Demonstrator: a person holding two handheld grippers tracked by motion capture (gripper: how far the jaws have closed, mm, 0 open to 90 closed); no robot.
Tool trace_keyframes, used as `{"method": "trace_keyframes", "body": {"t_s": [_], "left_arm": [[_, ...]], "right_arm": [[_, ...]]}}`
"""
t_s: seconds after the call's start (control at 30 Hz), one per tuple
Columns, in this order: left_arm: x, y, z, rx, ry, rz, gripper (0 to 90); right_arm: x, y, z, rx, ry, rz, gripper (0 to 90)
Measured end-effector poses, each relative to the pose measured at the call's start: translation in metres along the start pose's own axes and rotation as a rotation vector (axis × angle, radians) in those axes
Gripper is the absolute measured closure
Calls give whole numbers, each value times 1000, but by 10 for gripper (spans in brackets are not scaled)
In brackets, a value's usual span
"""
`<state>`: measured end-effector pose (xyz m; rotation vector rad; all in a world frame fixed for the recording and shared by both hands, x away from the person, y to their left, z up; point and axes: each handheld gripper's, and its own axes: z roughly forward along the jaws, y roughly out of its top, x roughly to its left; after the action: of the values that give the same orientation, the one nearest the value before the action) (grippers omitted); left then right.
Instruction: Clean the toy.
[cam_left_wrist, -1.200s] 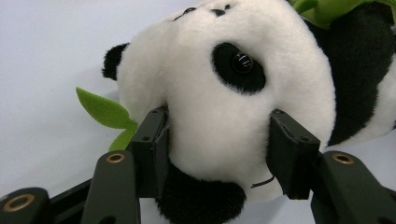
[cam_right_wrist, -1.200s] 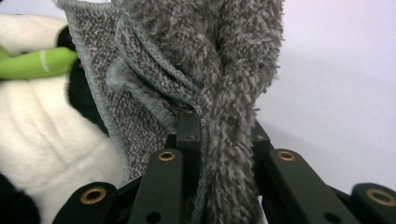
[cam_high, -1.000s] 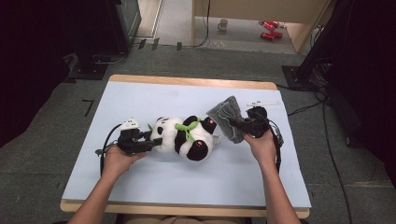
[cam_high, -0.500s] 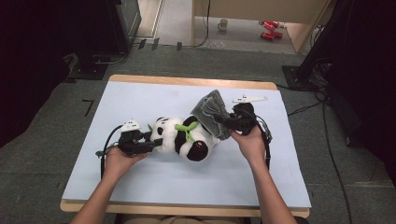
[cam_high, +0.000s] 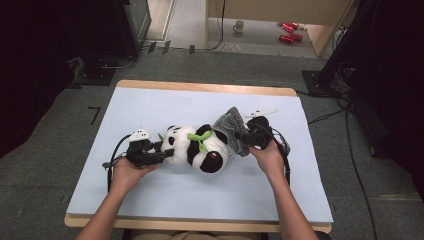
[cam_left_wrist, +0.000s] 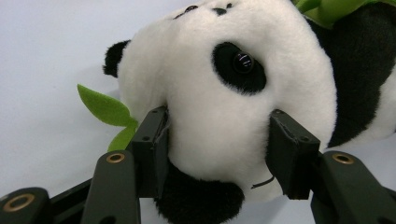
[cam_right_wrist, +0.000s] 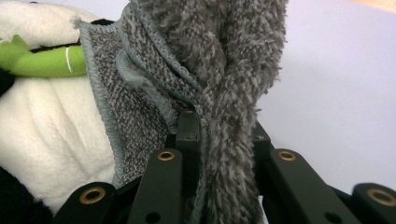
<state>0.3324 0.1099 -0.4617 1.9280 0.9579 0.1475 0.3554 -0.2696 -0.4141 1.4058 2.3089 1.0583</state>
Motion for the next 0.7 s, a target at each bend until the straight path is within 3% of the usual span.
{"method": "trace_keyframes", "body": {"t_s": [0.2,0.47,0.6,0.7], "left_arm": [[2,1,0,2,-12,-8,450],[6,6,2,4,-22,-36,449],[6,10,3,16,-20,-29,467],[7,13,4,19,-25,-36,479]], "right_arm": [[-3,-4,1,20,14,19,747],[-15,-14,-2,56,-12,60,747],[-28,-18,-14,37,-34,99,748],[-34,-19,-30,-11,-24,144,748]]}}
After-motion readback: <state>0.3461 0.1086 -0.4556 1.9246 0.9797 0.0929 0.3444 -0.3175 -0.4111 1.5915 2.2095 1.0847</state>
